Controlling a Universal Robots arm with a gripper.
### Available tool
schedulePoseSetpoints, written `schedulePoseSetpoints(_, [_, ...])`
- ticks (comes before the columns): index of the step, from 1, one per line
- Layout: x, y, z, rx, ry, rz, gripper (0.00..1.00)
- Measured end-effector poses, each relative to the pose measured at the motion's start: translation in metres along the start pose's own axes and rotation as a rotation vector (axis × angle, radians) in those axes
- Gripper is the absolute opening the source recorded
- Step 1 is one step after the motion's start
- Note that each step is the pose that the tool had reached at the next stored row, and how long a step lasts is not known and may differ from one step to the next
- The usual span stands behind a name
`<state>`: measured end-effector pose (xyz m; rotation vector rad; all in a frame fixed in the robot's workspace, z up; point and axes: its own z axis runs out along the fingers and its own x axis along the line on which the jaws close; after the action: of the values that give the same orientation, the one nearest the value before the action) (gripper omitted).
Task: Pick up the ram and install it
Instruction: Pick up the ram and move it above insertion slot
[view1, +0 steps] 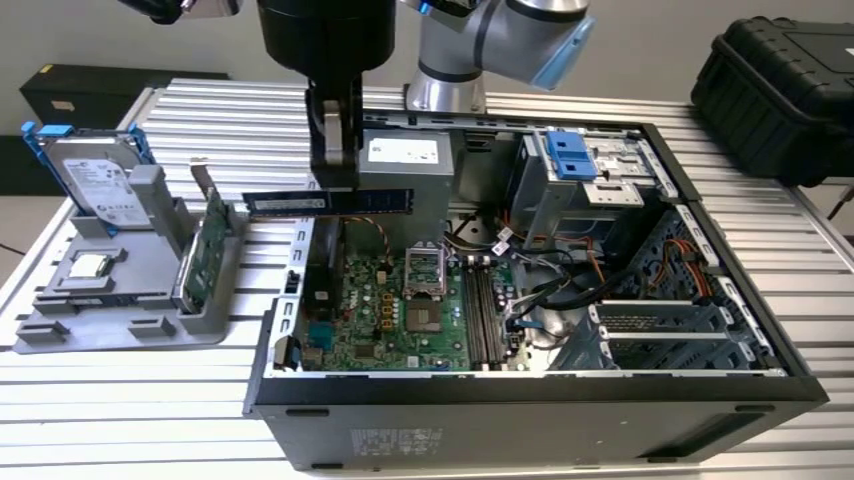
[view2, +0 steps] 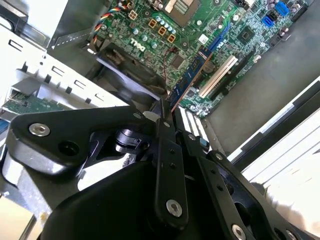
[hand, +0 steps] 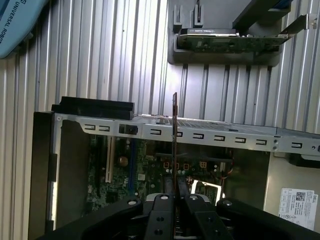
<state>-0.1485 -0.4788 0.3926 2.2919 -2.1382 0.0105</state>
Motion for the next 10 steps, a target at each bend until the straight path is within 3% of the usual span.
schedulePoseSetpoints(10, [0.0004, -0.0093, 0.0000, 0.0000, 0.0000, 0.000, 0.00])
